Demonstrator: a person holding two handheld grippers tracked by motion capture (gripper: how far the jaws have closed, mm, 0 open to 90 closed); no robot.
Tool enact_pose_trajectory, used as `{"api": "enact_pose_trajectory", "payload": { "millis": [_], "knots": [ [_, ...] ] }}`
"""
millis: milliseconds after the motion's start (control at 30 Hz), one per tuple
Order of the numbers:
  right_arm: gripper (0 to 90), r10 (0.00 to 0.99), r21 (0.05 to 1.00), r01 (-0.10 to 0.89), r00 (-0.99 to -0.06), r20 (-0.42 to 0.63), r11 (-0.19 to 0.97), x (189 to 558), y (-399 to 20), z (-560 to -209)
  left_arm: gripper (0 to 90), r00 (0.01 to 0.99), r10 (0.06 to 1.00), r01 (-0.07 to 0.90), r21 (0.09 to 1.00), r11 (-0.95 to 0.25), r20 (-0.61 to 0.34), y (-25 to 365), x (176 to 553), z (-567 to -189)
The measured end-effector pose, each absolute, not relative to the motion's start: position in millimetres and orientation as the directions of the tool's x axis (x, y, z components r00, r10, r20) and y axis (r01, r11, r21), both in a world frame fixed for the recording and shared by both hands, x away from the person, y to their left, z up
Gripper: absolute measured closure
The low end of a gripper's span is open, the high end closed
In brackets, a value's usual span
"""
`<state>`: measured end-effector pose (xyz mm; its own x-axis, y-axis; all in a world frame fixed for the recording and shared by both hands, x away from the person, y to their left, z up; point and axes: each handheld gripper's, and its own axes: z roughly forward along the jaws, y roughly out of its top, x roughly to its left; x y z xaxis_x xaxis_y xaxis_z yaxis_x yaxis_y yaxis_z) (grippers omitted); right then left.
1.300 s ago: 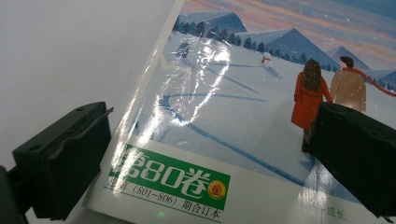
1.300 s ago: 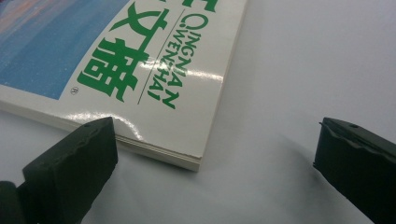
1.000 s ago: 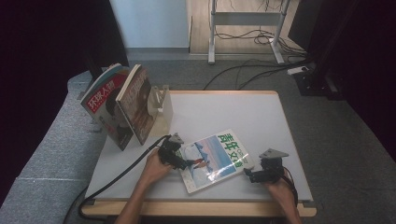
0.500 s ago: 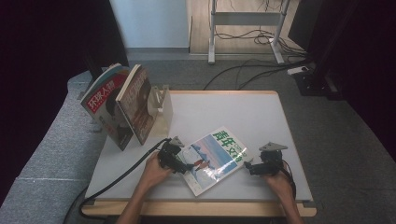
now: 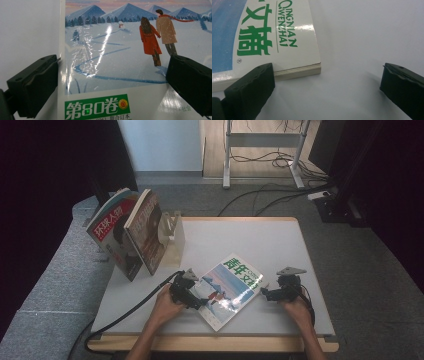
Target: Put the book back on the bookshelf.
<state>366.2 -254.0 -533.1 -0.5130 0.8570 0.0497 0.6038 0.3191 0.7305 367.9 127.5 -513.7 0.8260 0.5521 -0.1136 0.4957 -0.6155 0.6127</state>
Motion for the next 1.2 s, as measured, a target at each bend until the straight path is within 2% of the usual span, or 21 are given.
{"api": "enact_pose_trajectory", "payload": {
  "millis": [433, 667, 900, 1033, 1200],
  "knots": [
    [0.0, 0.863, 0.730, 0.608, -0.503, 0.048, 0.314, 382.6, -249.6, -532.9, 0.0, 0.844, 0.532, 0.457, 0.609, -0.648, -0.067, 127.3, 360.4, -510.3],
    [0.0, 0.863, 0.725, 0.614, -0.502, 0.055, 0.312, 389.5, -248.2, -532.7, 0.0, 0.871, 0.485, 0.424, 0.606, -0.673, -0.072, 131.4, 366.2, -509.5],
    [0.0, 0.861, 0.731, 0.612, -0.504, 0.067, 0.302, 389.1, -249.9, -534.4, 0.0, 0.841, 0.541, 0.425, 0.618, -0.662, 0.001, 145.0, 377.3, -502.0],
    [0.0, 0.859, 0.727, 0.614, -0.508, 0.067, 0.307, 389.9, -249.9, -533.9, 0.0, 0.812, 0.584, 0.457, 0.632, -0.627, -0.008, 159.7, 386.8, -501.9],
    [0.0, 0.857, 0.731, 0.605, -0.513, 0.055, 0.316, 389.3, -249.6, -533.5, 0.0, 0.781, 0.624, 0.476, 0.623, -0.621, 0.024, 172.8, 395.4, -504.3]
  ]
}}
